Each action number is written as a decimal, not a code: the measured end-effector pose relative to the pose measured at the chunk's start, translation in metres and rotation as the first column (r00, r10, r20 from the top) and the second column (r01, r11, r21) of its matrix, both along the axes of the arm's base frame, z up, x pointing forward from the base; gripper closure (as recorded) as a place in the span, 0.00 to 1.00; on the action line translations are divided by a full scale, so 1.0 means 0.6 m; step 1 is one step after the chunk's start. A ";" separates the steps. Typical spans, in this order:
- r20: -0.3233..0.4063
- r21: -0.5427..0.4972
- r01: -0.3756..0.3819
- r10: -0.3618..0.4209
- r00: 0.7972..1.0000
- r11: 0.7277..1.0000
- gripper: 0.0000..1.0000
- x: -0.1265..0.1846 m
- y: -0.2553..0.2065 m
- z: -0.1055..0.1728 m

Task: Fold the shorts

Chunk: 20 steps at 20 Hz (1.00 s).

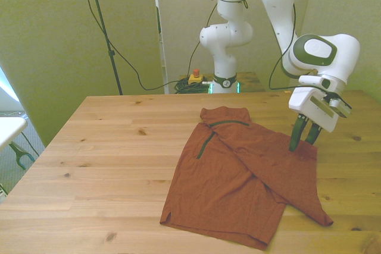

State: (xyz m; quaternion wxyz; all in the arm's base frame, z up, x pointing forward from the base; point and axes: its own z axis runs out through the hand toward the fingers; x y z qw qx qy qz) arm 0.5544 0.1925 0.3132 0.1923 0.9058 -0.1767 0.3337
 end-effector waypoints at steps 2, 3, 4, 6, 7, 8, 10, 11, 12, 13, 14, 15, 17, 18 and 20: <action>-0.001 0.002 -0.005 0.005 1.000 1.000 1.00 0.004 0.006 -0.003; -0.002 0.003 -0.007 0.007 1.000 1.000 1.00 0.006 0.010 -0.005; -0.001 0.005 -0.010 0.010 1.000 1.000 1.00 0.008 0.014 -0.006; -0.001 0.007 -0.016 0.016 1.000 1.000 1.00 0.012 0.022 -0.009; -0.001 0.008 -0.019 0.019 1.000 1.000 1.00 0.014 0.026 -0.010; 0.000 0.010 -0.022 0.022 1.000 1.000 1.00 0.017 0.030 -0.011; 0.000 0.012 -0.025 0.025 1.000 1.000 1.00 0.020 0.035 -0.014; -0.001 0.012 -0.025 0.025 1.000 1.000 1.00 0.021 0.036 -0.015; 0.000 0.013 -0.025 0.025 1.000 1.000 1.00 0.023 0.036 -0.015; 0.001 0.013 -0.024 0.024 1.000 1.000 1.00 0.025 0.037 -0.015; 0.004 0.014 -0.022 0.022 1.000 1.000 1.00 0.027 0.035 -0.014; 0.006 0.014 -0.019 0.019 1.000 1.000 1.00 0.030 0.033 -0.013; 0.015 0.012 -0.013 0.013 1.000 1.000 1.00 0.035 0.027 -0.008; 0.023 0.015 -0.010 0.010 1.000 1.000 1.00 0.039 0.025 -0.002; 0.055 0.034 0.006 -0.007 0.998 0.999 1.00 0.050 0.019 0.025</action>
